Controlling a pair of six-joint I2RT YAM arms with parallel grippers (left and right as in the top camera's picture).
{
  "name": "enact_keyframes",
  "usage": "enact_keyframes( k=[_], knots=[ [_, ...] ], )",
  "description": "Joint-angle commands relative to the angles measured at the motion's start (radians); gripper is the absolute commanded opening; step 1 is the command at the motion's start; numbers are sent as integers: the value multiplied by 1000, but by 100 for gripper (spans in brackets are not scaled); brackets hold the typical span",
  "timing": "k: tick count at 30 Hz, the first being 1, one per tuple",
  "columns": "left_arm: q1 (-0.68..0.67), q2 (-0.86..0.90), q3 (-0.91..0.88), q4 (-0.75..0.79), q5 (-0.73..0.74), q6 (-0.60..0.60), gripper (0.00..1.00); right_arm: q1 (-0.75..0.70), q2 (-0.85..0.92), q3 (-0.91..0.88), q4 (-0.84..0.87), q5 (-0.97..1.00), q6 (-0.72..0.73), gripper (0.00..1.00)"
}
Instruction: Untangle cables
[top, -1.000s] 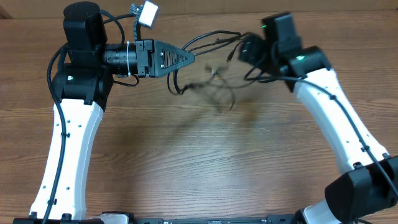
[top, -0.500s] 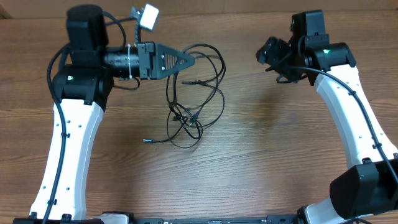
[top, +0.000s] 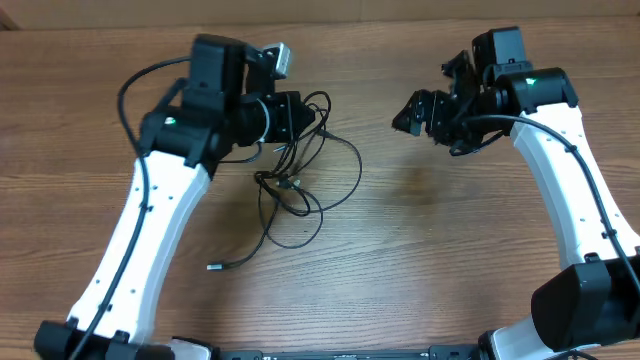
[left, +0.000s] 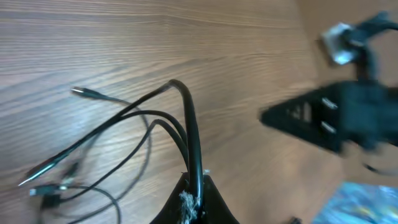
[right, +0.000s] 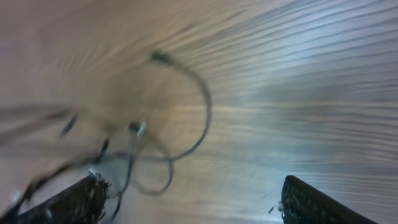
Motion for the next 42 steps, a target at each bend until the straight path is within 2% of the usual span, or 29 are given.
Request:
enact_keyframes(
  k=[1,6,10,13,19,28,30,35,37,40,42],
  knots=[
    [-22,60,12,28,-105,-31,4,0,2,19,-59,-152,-174,88],
    [-19,105,12,80,-132,-161,4,31,2,-3,-128,-247,-319,88],
    [-21,126,12,119,-122,-291,4,78,2,-66,-83,-332,-389,87],
    [-21,126,12,152,-90,-329,4,140,2,-136,24,-344,-388,86],
    [-20,126,13,166,-63,-330,4,266,5,-269,272,-343,-368,84],
    [-20,126,13,169,-29,-389,4,334,6,-405,623,-273,-315,73],
    [-19,126,13,173,-7,-389,4,345,16,-466,771,-273,-314,72],
    [-15,126,12,173,-19,-388,4,371,22,-499,849,-274,-261,77],
    [-15,126,12,171,-51,-388,4,391,23,-499,856,-273,-262,71],
    [-24,126,12,161,-157,-388,6,420,23,-499,862,-268,-262,53],
    [-34,130,12,153,-199,-388,7,436,23,-499,859,-254,-262,46]
  ],
)
